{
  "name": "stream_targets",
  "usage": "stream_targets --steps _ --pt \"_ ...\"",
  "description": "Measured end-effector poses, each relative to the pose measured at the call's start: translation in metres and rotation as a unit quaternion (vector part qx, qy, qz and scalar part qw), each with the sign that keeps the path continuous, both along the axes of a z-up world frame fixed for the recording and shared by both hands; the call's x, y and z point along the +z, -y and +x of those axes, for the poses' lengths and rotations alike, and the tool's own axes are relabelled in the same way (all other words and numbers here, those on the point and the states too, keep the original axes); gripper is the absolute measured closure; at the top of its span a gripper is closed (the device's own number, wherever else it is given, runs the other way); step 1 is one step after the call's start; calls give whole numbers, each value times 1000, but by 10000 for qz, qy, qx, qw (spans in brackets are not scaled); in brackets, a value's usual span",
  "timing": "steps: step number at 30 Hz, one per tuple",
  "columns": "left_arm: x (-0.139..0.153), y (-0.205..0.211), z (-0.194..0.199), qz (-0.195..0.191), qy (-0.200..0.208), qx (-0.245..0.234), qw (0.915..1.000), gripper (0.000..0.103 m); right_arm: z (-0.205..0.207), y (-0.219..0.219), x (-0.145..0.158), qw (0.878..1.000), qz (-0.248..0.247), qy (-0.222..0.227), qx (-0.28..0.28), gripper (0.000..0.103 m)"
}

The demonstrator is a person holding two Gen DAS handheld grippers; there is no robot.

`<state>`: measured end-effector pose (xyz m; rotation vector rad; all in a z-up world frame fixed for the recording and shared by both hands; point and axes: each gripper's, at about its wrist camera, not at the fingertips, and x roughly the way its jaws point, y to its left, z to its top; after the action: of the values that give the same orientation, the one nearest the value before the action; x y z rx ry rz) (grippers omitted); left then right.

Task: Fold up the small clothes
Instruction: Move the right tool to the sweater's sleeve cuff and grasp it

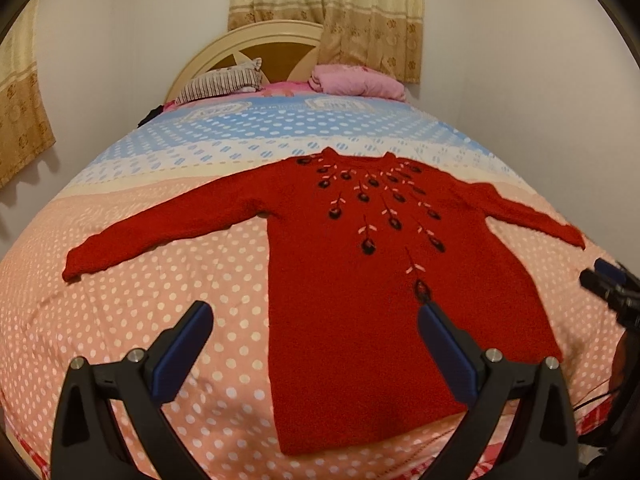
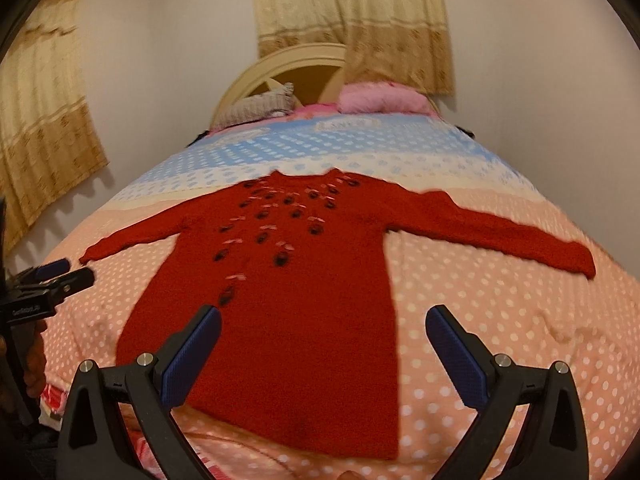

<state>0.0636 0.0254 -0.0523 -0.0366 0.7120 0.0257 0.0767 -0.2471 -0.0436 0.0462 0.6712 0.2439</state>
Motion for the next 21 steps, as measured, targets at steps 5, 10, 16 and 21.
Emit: stream_targets --steps 5,10,16,21 --pt "-11 -2 26 250 -115 -83 9996 0 33 44 -16 9981 178 -338 -491 1" --pt "-24 2 51 279 -352 -203 9988 0 63 91 -27 9919 262 -653 -1059 1" --pt "-27 4 73 312 -379 -183 9986 0 88 142 -36 9842 501 -883 -1450 1" --pt "-28 9 88 406 -318 -136 9986 0 108 184 -44 9748 838 -1056 -1775 1"
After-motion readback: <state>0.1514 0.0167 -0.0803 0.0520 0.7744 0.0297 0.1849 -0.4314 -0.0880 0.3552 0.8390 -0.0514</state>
